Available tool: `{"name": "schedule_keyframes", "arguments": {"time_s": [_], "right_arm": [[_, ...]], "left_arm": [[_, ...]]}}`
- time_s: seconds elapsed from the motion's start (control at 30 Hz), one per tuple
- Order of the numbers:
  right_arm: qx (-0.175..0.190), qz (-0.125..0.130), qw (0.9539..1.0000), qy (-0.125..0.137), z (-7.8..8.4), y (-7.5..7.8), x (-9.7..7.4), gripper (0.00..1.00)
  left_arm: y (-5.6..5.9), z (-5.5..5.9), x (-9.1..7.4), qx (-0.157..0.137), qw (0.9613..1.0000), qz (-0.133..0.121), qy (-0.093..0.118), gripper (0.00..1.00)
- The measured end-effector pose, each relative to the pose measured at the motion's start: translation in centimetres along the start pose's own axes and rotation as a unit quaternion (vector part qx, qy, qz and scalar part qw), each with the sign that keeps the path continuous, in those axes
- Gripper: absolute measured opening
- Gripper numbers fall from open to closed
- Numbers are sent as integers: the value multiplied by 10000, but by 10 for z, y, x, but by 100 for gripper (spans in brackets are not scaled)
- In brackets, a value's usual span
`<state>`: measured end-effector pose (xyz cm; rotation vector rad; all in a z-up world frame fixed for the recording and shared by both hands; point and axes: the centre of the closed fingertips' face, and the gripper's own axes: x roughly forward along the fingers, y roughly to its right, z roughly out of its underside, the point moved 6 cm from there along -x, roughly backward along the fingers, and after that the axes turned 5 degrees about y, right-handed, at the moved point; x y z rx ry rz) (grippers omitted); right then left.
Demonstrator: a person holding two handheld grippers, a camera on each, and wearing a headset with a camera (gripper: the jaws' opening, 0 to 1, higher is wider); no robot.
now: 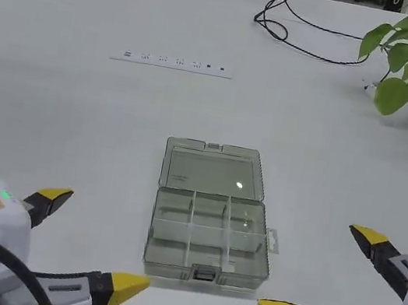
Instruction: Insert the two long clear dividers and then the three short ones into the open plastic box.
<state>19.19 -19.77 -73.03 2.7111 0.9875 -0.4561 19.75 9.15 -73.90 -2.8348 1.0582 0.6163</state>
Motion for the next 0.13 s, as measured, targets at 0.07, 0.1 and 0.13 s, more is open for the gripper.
{"name": "schedule_keyframes", "arguments": {"time_s": [0.07,0.1,0.13], "right_arm": [[10,-2,10000,-21,1,0,0,100],[-9,7,10000,-15,0,0,0,100],[-6,8,10000,2,0,0,0,100]], "left_arm": [[-1,0,0,-15,10000,-8,2,100],[-1,0,0,-1,10000,-12,-8,100],[-1,1,0,14,10000,-16,-22,100]]}}
